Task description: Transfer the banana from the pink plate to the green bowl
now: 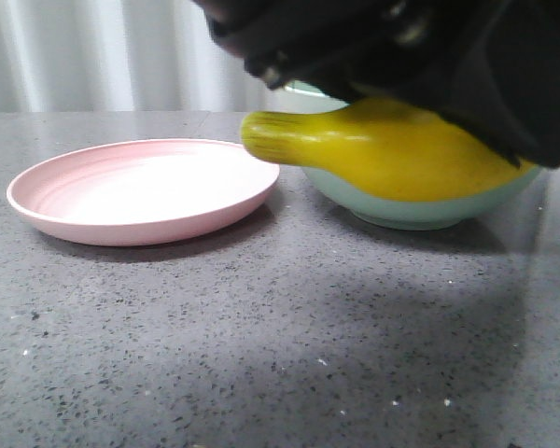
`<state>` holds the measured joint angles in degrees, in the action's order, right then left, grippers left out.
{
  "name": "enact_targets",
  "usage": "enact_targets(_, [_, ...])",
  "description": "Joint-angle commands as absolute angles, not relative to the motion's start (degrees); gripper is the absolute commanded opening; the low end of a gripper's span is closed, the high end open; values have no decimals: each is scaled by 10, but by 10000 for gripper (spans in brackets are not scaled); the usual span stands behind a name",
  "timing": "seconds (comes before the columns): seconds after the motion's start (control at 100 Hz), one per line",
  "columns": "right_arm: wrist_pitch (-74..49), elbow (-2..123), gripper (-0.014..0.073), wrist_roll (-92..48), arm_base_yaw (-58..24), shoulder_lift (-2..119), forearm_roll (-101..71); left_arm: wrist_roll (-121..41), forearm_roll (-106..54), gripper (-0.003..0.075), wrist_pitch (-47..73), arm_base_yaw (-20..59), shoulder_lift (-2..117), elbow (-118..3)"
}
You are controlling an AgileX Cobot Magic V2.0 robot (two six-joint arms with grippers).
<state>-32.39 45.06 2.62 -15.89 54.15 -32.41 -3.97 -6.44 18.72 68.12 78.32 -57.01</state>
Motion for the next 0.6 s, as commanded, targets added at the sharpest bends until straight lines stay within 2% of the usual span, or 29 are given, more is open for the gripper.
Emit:
enact_targets(0.0, [-290, 470, 71, 22, -158, 536, -332, -40, -47, 421, 155, 685, 744, -592])
enact_targets(0.4, [-258, 495, 71, 22, -158, 537, -319, -40, -26, 421, 154, 627, 570, -592])
enact_targets(0.59, [-191, 546, 71, 22, -157, 547, -226, -40, -26, 421, 154, 594, 508, -592])
